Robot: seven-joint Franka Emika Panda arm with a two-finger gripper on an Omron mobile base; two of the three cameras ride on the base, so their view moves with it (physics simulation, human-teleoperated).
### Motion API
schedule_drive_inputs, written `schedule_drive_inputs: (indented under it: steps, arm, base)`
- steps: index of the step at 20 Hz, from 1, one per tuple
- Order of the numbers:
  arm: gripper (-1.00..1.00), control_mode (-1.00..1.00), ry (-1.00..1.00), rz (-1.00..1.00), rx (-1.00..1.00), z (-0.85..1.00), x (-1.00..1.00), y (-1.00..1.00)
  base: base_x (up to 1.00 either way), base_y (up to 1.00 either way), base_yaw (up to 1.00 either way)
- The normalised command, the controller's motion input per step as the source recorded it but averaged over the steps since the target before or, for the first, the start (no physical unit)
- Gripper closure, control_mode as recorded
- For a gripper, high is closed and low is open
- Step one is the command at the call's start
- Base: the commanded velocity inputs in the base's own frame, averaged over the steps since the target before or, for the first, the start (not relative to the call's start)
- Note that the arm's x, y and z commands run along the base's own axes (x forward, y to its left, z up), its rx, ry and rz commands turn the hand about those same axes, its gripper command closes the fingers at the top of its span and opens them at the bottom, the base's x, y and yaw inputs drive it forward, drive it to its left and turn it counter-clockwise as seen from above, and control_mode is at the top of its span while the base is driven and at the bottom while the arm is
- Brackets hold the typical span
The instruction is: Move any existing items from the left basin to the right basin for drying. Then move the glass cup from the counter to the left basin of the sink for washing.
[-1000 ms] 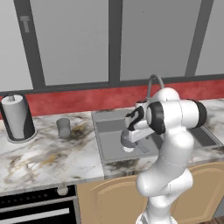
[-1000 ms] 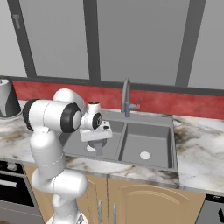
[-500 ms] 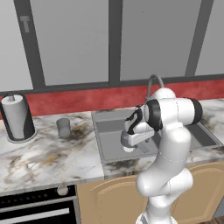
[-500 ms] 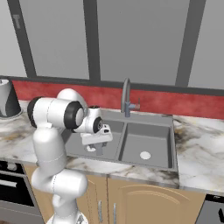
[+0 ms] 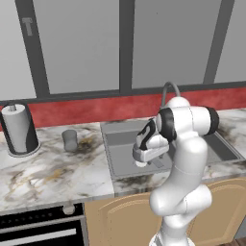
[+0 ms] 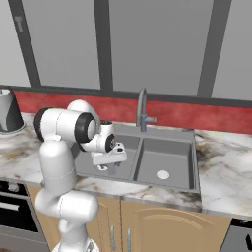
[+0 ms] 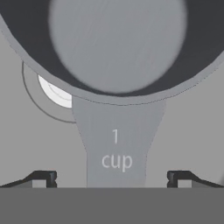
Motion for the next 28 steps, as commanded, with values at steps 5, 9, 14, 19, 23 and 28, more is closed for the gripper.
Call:
schedule_drive_inputs:
  steps: [5, 9, 14, 19, 23, 28]
  arm:
    - [-1.0, -1.0, 0.0, 0.0, 0.0, -0.09, 0.0, 0.0]
    - [-1.0, -1.0, 0.0, 0.0, 0.0, -0.09, 0.03, 0.0]
    - [-1.0, -1.0, 0.0, 0.01, 0.0, -0.11, 0.07, 0.0]
    - [1.0, -1.0, 0.0, 0.02, 0.0, -0.09, 0.12, 0.0]
    - [1.0, -1.0, 0.0, 0.02, 0.0, -0.12, 0.11, 0.0]
    - [1.0, -1.0, 0.0, 0.0, 0.0, -0.04, 0.0, 0.0]
  base:
    - [0.0, 0.0, 0.0]
    - [0.0, 0.0, 0.0]
    - [0.0, 0.0, 0.0]
    - [0.0, 0.0, 0.0]
    - [0.0, 0.0, 0.0]
    - [0.0, 0.0, 0.0]
